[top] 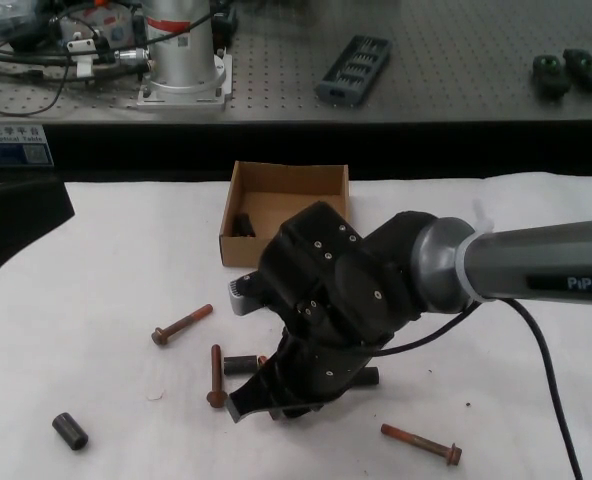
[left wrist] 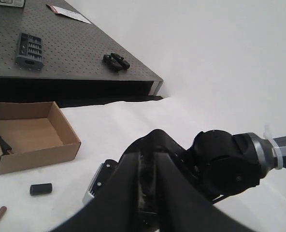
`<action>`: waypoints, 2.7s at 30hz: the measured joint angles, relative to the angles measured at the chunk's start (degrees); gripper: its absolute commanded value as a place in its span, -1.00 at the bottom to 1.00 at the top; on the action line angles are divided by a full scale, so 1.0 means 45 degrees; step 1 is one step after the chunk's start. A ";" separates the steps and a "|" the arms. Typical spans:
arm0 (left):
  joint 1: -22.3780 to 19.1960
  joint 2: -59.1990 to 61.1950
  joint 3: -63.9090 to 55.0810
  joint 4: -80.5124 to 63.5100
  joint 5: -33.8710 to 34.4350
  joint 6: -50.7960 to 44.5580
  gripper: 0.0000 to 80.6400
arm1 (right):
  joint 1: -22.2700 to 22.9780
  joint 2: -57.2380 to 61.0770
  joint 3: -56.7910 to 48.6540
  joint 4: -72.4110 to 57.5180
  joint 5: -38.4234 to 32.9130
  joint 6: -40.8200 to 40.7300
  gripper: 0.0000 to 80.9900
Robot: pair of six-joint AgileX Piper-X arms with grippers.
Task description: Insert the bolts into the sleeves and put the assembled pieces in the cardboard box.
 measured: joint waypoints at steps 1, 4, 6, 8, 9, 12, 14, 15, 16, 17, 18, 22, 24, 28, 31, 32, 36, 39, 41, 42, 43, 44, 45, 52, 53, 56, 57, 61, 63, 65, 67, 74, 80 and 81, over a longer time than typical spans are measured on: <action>0.0000 0.0000 0.0000 0.0000 0.0000 -0.0036 -0.76 | 0.0000 0.0026 0.0000 0.0035 0.0098 0.0000 -0.41; 0.0000 0.0000 0.0000 0.0000 0.0000 -0.0047 -0.76 | 0.0000 0.0020 0.0000 0.0239 0.0280 0.0000 -0.41; 0.0000 0.0000 0.0000 0.0000 0.0000 -0.0057 -0.76 | 0.0000 0.0020 0.0000 0.0337 0.0340 0.0000 -0.41; 0.0000 0.0000 0.0000 0.0000 0.0000 -0.0057 -0.76 | 0.0000 0.0020 0.0000 0.0375 0.0363 -0.0024 -0.43; 0.0000 0.0000 0.0000 0.0000 0.0000 -0.0057 -0.76 | 0.0000 0.0020 0.0000 0.0391 0.0376 -0.0050 -0.46; 0.0000 0.0000 0.0000 0.0000 0.0000 -0.0057 -0.76 | 0.0000 0.0020 -0.0031 0.0435 0.0386 -0.0410 -0.64; 0.0000 0.0000 0.0000 0.0000 0.0000 -0.0057 -0.76 | 0.0000 0.0020 -0.0054 0.0471 0.0386 -0.0679 -0.77; 0.0000 0.0000 0.0000 0.0000 0.0000 -0.0057 -0.76 | 0.0000 0.0020 -0.0042 0.0471 0.0386 -0.0771 -0.82; 0.0000 0.0000 0.0000 0.0000 0.0000 -0.0057 -0.76 | 0.0000 0.0020 -0.0042 0.0526 0.0386 -0.0830 -0.86; 0.0000 0.0000 0.0000 0.0000 0.0000 -0.0057 -0.76 | 0.0000 0.0020 -0.0042 0.0563 0.0386 -0.0906 -0.87; 0.0000 0.0000 0.0000 0.0000 0.0000 -0.0057 -0.76 | 0.0000 0.0020 -0.0042 0.0642 0.0386 -0.0973 -0.87; 0.0000 0.0000 0.0000 0.0000 0.0000 -0.0057 -0.76 | 0.0000 -0.0044 -0.0130 0.1418 0.0286 -0.1725 -0.87; 0.0000 0.0000 0.0000 0.0000 0.0000 -0.0057 -0.76 | 0.0000 -0.0199 -0.0130 0.1703 0.0186 -0.1984 -0.87; 0.0000 0.0000 0.0000 0.0000 0.0000 -0.0057 -0.76 | 0.0058 -0.0604 -0.0042 0.2349 0.0101 -0.2695 -0.87; 0.0000 0.0000 0.0000 0.0028 -0.0147 0.0055 -0.76 | 0.0173 -0.1135 0.0023 0.2763 0.0020 -0.3574 -0.87; 0.0000 0.0000 0.0000 0.0067 -0.0278 0.0263 -0.76 | 0.0238 -0.1303 0.0023 0.2833 -0.0082 -0.3915 -0.87; 0.0000 0.0000 0.0000 0.0830 -0.1124 0.1742 -0.76 | 0.0389 -0.1651 0.0023 0.2956 -0.0388 -0.4577 -0.87; 0.0000 0.0000 0.0000 0.1625 -0.1648 0.2741 -0.76 | 0.0702 -0.1793 0.0023 0.2958 -0.1016 -0.5182 -0.87; 0.0000 0.0000 0.0000 0.2215 -0.1962 0.3420 -0.76 | 0.0836 -0.1793 0.0023 0.2958 -0.1291 -0.5354 -0.87; 0.0000 0.0000 0.0000 0.2436 -0.2072 0.3740 -0.76 | 0.0961 -0.1793 0.0023 0.3004 -0.1515 -0.5584 -0.87; 0.0000 0.0000 0.0000 0.2500 -0.2103 0.3802 -0.76 | 0.1120 -0.1793 0.0023 0.3055 -0.1588 -0.5721 -0.87; 0.0000 0.0000 0.0000 0.2702 -0.2209 0.4149 -0.76 | 0.1432 -0.1793 0.0023 0.3142 -0.1661 -0.5871 -0.87; 0.0000 0.0000 0.0000 0.2954 -0.2340 0.4590 -0.76 | 0.1585 -0.1793 0.0023 0.3143 -0.1683 -0.5960 -0.87; 0.0000 0.0000 0.0000 0.3950 -0.2588 0.7376 -0.76 | 0.2378 -0.1793 0.0100 0.3139 -0.1704 -0.7220 -0.87; 0.0000 0.0000 0.0000 0.4216 -0.2715 0.8069 -0.76 | 0.2428 -0.1793 0.0181 0.3090 -0.1704 -0.7284 -0.87; 0.0000 0.0000 0.0000 0.4810 -0.3109 0.9312 -0.76 | 0.2487 -0.1793 0.0660 0.2762 -0.1684 -0.7536 -0.87; 0.0000 0.0000 0.0000 0.5073 -0.3371 0.9743 -0.76 | 0.2487 -0.1793 0.0859 0.2621 -0.1681 -0.7732 -0.87; 0.0000 0.0000 0.0000 0.6208 -0.4089 1.1121 -0.76 | 0.2487 -0.1793 0.1478 0.2279 -0.1681 -0.8541 -0.82; 0.0000 0.0000 0.0000 0.6400 -0.4208 1.1474 -0.76 | 0.2487 -0.1793 0.1603 0.2208 -0.1681 -0.8706 -0.69; 0.0000 0.0000 0.0000 0.6492 -0.4268 1.1734 -0.76 | 0.2487 -0.1793 0.1634 0.2010 -0.1478 -0.8705 -0.50; 0.0000 0.0000 0.0000 0.6574 -0.4211 1.1836 -0.76 | 0.2513 -0.1793 0.1634 0.1796 -0.1059 -0.8509 -0.30; -0.0177 0.0000 0.0000 0.6568 -0.2914 1.1931 -0.76 | 0.2479 -0.1793 0.1634 0.1318 0.0555 -0.6919 -0.20; -0.1046 0.0257 0.0000 0.6568 -0.2176 1.1958 -0.46 | 0.2105 -0.1830 0.1634 0.1339 0.0804 -0.5327 -0.28; -0.1232 0.0384 0.0000 0.6568 -0.2171 1.1959 -0.34 | 0.1960 -0.1888 0.1634 0.1339 0.0804 -0.5090 -0.31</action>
